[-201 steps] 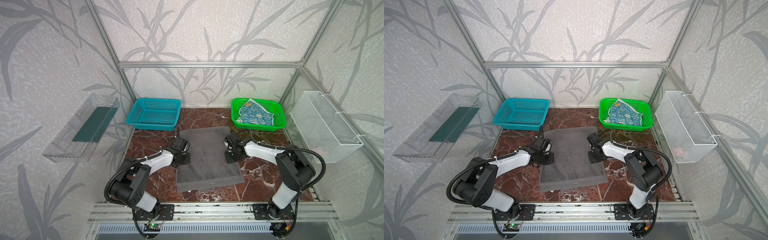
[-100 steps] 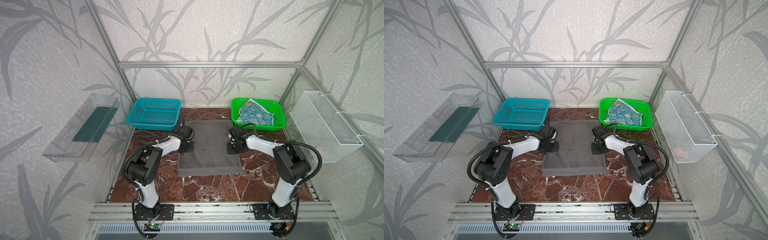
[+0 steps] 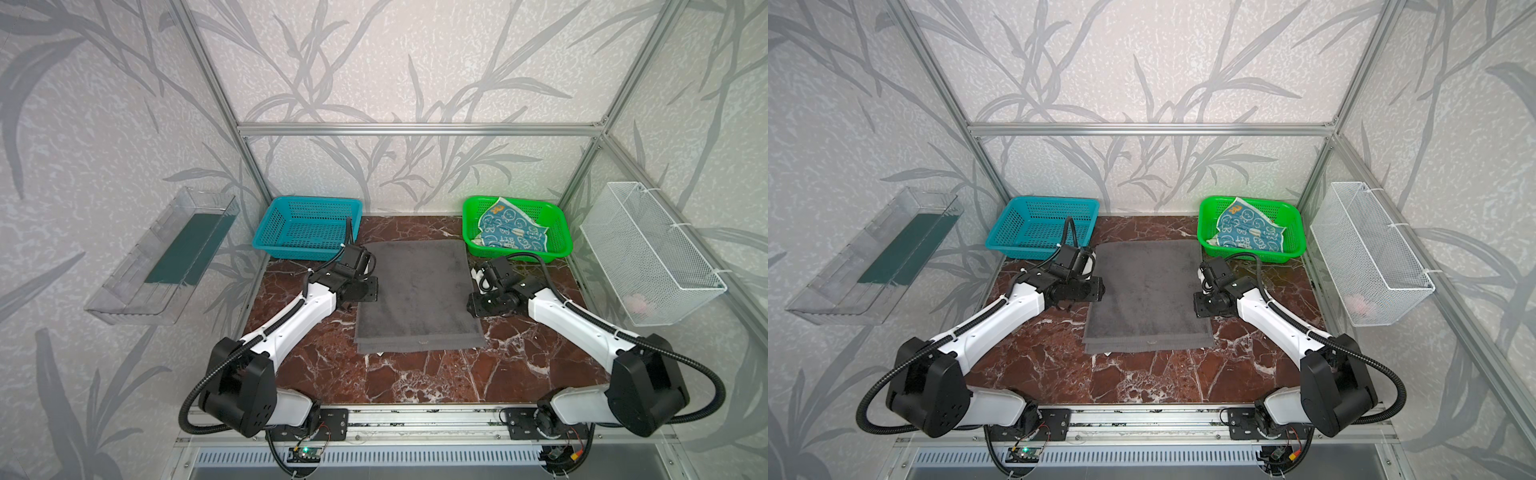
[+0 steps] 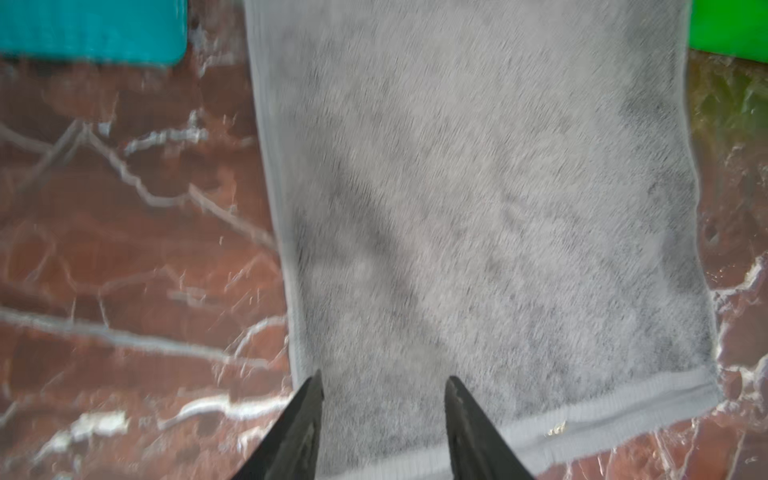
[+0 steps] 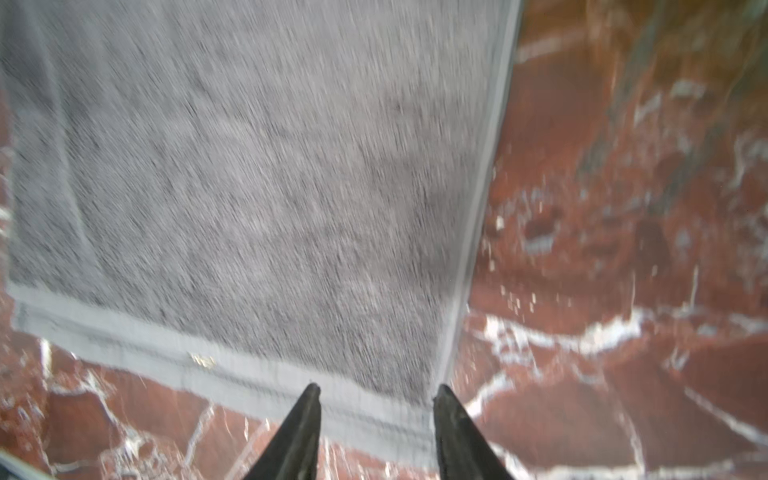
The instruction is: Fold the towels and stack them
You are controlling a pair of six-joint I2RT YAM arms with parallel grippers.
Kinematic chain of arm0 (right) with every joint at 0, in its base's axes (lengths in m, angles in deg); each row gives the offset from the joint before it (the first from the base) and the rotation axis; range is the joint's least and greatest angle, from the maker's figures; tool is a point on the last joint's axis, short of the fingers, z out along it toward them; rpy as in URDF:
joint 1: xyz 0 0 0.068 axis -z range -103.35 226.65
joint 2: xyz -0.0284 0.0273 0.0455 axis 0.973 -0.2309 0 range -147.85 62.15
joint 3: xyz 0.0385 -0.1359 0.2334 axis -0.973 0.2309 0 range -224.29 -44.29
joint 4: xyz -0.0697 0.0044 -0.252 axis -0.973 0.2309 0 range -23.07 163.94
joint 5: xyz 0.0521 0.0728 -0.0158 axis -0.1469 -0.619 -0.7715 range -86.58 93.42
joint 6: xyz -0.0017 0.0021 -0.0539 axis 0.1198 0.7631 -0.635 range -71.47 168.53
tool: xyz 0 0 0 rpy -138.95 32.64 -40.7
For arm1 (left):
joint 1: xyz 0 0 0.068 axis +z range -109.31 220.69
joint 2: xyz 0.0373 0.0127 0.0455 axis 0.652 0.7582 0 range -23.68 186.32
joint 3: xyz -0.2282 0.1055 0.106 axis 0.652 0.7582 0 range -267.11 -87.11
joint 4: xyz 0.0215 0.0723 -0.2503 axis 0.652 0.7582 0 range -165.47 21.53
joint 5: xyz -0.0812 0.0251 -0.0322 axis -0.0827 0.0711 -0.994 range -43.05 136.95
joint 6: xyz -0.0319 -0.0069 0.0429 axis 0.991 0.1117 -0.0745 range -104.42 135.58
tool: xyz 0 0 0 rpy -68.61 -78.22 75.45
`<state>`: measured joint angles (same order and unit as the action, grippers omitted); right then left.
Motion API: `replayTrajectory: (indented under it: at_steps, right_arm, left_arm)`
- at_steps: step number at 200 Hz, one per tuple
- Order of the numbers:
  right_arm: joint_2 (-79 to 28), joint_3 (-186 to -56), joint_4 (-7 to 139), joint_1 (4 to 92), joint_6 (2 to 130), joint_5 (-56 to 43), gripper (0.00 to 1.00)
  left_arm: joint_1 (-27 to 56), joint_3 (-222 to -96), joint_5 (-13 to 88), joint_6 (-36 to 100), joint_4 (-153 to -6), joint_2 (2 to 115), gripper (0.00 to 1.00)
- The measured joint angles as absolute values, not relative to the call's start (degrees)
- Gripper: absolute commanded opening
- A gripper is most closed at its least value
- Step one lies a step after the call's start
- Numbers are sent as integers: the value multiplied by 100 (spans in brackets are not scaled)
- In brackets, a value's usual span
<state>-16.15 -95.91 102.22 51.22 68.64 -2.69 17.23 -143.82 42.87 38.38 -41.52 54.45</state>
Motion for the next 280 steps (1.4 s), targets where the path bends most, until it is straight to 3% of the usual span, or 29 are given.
replayTrajectory:
  at_steps: [90, 170, 235, 280]
  right_arm:
    - [-1469, -8653, 10391, 5765, 7562, -1082, 52]
    - [-2000, -8653, 9936, 5765, 7916, -1382, 47]
    - [-2293, -8642, 9717, 5765, 8049, -1384, 47]
    - [-2339, -8642, 9617, 5765, 8086, -1395, 41]
  left_arm:
    - [1725, -12786, 3826, 4822, -3734, 4776, 59]
    - [1725, -12626, 3800, 5010, -3859, 5093, 51]
    - [1725, -12594, 3745, 4979, -3894, 5248, 55]
    - [1725, -12508, 3789, 5003, -4010, 5447, 44]
